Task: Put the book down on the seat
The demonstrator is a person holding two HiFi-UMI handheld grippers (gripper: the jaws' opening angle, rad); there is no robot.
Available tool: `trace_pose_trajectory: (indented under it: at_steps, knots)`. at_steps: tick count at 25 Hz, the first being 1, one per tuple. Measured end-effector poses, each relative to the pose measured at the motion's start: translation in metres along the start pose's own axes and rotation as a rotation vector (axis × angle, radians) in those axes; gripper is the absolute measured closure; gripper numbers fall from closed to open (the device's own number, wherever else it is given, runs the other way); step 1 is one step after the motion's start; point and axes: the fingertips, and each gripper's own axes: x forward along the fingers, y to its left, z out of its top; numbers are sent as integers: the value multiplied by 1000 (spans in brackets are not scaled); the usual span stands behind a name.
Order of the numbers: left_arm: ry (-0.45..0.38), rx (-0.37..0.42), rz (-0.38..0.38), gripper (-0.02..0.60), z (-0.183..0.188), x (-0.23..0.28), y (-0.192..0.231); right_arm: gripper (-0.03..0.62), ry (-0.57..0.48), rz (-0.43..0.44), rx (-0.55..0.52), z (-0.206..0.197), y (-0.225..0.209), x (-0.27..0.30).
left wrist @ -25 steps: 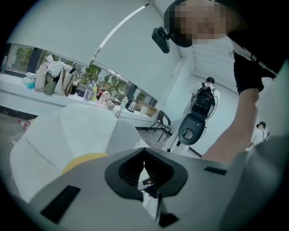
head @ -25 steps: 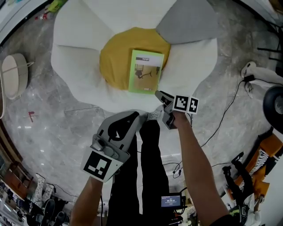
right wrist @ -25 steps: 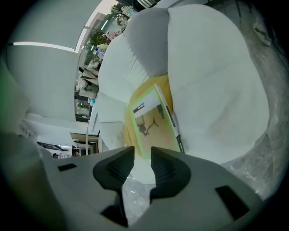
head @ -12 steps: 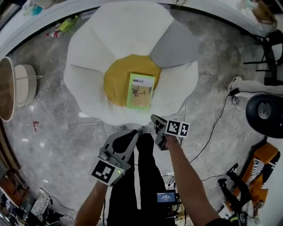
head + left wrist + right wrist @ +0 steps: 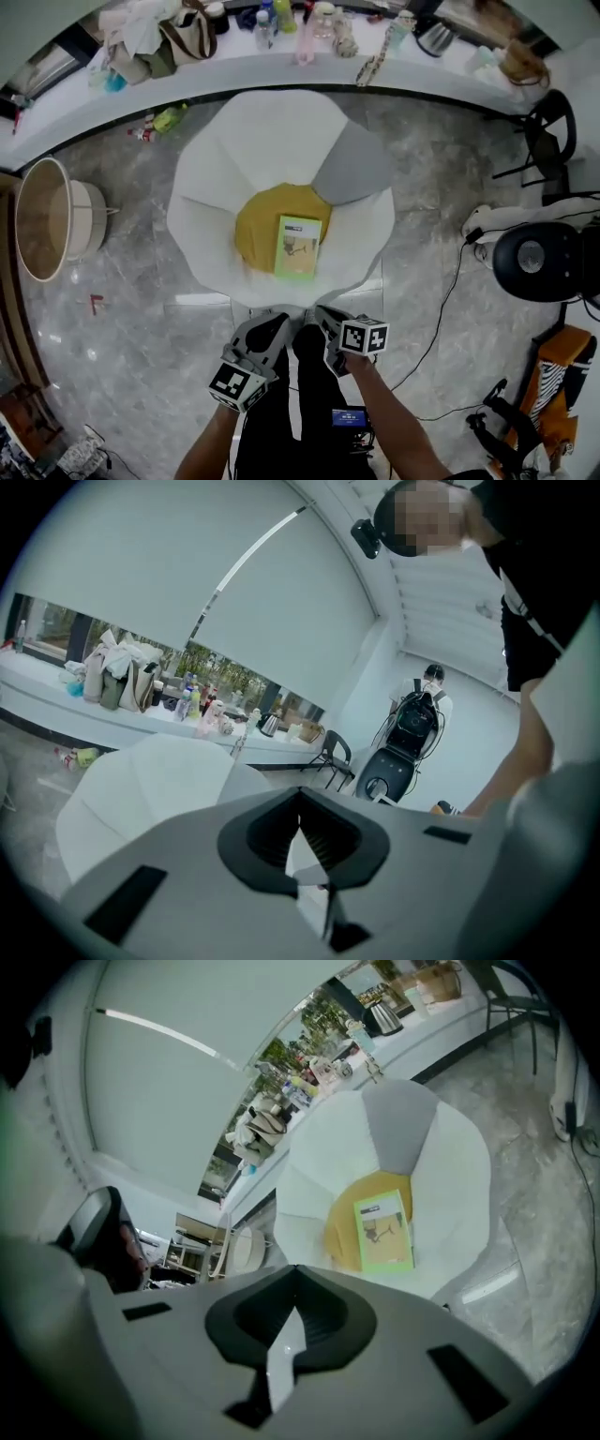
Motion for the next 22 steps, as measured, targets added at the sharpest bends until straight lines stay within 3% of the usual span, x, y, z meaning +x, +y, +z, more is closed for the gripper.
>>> trace_pose_trajectory:
  at_steps: [7,16,22]
  knots:
    - [-24,22,-7,569,44,-32,-38,579,-86,112,-28,11,91,-58]
    - [-47,95,-62,569,82,-73,-89,579,-195,191,-169,35,182,-140]
    - [-124,59,-33,569,114,-93,-105,580,-266,228,-241,41,219,-183]
